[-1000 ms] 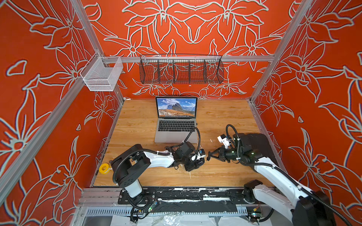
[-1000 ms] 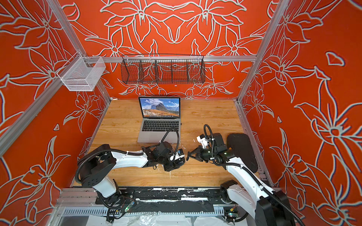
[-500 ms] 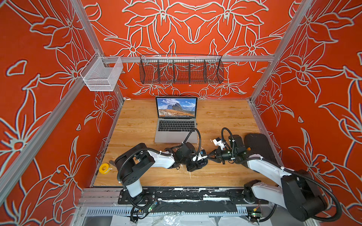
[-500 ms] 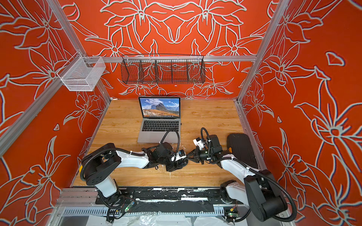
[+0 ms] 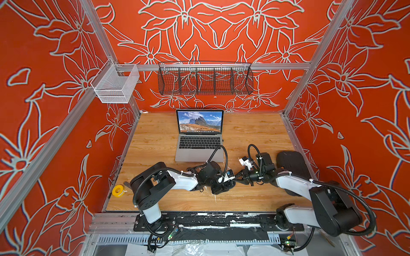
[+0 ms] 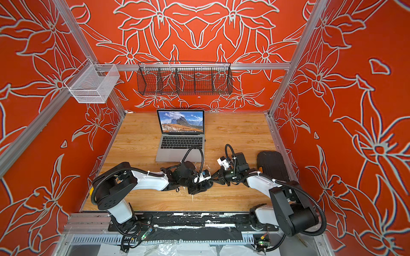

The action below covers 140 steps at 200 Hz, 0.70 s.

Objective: Insert the wireless mouse receiver into the laptop
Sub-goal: Close the lid on the mouse.

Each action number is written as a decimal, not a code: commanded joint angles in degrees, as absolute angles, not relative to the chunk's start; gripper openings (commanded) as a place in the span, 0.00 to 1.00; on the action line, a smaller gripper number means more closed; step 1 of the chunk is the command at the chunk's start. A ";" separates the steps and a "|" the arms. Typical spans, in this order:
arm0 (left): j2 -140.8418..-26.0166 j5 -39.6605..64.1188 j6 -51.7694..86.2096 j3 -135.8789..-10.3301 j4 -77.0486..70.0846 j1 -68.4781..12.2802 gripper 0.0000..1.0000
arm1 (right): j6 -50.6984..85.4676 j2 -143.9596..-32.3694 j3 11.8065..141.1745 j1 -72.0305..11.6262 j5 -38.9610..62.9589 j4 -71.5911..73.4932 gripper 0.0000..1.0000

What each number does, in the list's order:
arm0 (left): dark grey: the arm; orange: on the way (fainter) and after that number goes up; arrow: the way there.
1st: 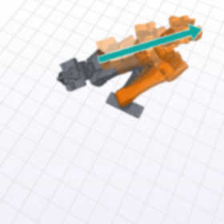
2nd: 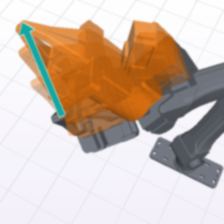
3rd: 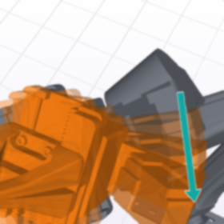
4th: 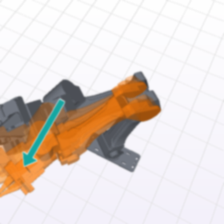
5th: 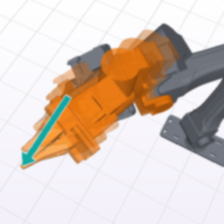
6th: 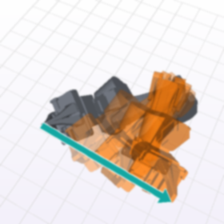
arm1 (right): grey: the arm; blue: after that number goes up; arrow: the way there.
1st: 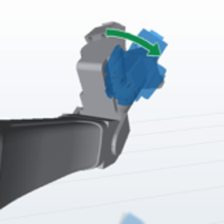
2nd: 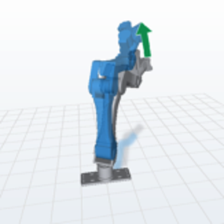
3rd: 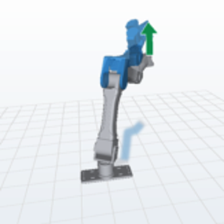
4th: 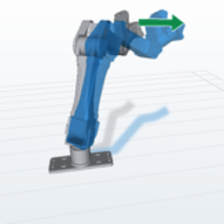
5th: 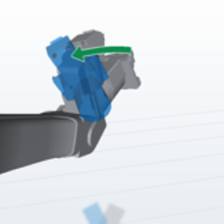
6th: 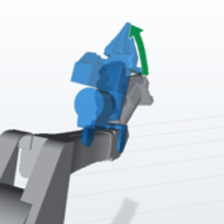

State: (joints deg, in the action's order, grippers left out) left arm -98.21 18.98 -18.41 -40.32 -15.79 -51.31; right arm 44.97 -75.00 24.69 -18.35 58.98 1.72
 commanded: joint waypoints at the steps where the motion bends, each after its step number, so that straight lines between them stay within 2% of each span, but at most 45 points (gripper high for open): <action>1: -100.54 19.64 -17.96 -37.71 -6.96 -51.28 0.38 | 41.07 -76.03 25.88 -18.11 54.31 -3.58 0.00; 48: -100.72 19.20 -17.75 -37.99 -6.69 -51.30 0.37 | 36.80 -75.90 27.76 -18.11 51.83 -11.25 0.09; 115: -100.94 19.23 -17.58 -38.09 -6.24 -51.24 0.36 | 35.68 -75.75 28.90 -18.15 49.95 -12.86 0.31; 140: -101.18 19.24 -17.33 -38.07 -6.24 -51.25 0.35 | 33.75 -73.89 29.75 -18.12 47.11 -16.30 0.47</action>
State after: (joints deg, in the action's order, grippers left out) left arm -98.21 18.94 -18.39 -40.34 -15.70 -51.33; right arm 35.94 -75.48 28.25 -18.35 51.77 -11.29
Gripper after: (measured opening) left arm 0.590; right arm 0.410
